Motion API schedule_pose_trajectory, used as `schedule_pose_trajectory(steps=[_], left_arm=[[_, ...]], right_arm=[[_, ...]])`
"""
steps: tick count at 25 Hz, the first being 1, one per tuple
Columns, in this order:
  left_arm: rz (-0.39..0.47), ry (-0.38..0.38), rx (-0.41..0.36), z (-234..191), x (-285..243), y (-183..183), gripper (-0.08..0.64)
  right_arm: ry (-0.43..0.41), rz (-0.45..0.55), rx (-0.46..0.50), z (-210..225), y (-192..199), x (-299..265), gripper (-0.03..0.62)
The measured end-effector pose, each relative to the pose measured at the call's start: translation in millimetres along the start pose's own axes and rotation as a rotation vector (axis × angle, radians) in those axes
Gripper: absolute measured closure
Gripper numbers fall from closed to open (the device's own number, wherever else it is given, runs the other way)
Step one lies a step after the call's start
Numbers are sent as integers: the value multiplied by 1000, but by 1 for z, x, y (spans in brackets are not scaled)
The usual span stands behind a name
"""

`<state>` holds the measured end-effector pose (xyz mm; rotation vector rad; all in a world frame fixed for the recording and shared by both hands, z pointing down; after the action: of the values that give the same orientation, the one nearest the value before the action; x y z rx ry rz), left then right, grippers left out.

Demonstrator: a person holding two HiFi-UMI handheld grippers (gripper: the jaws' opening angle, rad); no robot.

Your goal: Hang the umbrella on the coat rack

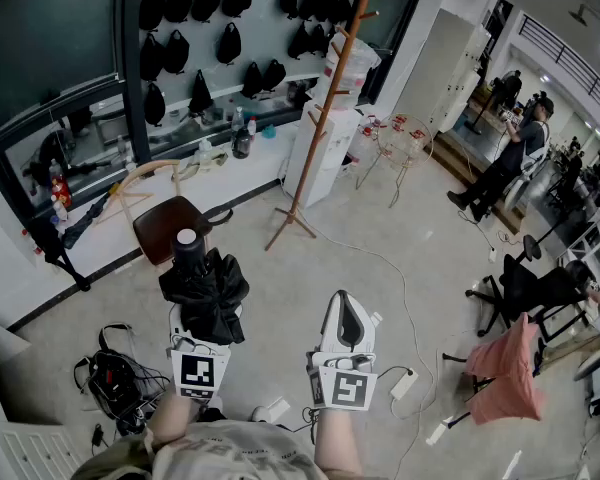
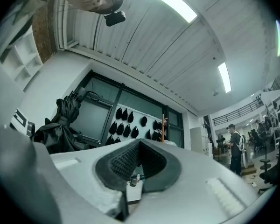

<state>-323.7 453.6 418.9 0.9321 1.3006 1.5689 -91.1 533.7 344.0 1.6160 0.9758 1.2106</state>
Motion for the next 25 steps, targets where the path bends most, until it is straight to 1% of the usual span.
schedule_pose_trajectory(steps=[5,14,17,20,21,22,23,24,25], left_arm=[[-3,-3,-2,4,0,-1,221],[-6,-19,-3,18,-2,-3,222],[-9,-30,-2,28,-2,-5,221],[-11,-45,3,39,-2,-7,221],[-12,-50,4,43,-1,-8,221],[-13,-56,5,46,-1,-9,221],[-14,-60,4,49,0,-10,221],[-16,-65,2,51,0,-12,221],[-17,-69,0,54,1,-13,221]], right_arm=[[-11,-13,10,4,-2,1,593],[-17,-4,-5,18,0,4,593],[-34,7,-32,27,1,9,594],[-89,1,-91,43,11,19,592],[-122,-7,-120,49,16,21,560],[-159,-11,-153,53,18,23,496],[-192,-14,-181,57,19,24,352],[-216,-18,-193,60,19,25,252],[-232,-25,-190,63,18,26,239]])
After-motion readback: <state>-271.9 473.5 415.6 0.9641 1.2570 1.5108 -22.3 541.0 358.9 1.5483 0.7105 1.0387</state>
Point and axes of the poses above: the fingertips, and each gripper's own axes: x backward along the fingers, z to its right, y out of its underside, the point moved 9 cm from there along x, backward along the fingers, and after that the axes turned 15 degrees about -y, right-handed, at the moved point
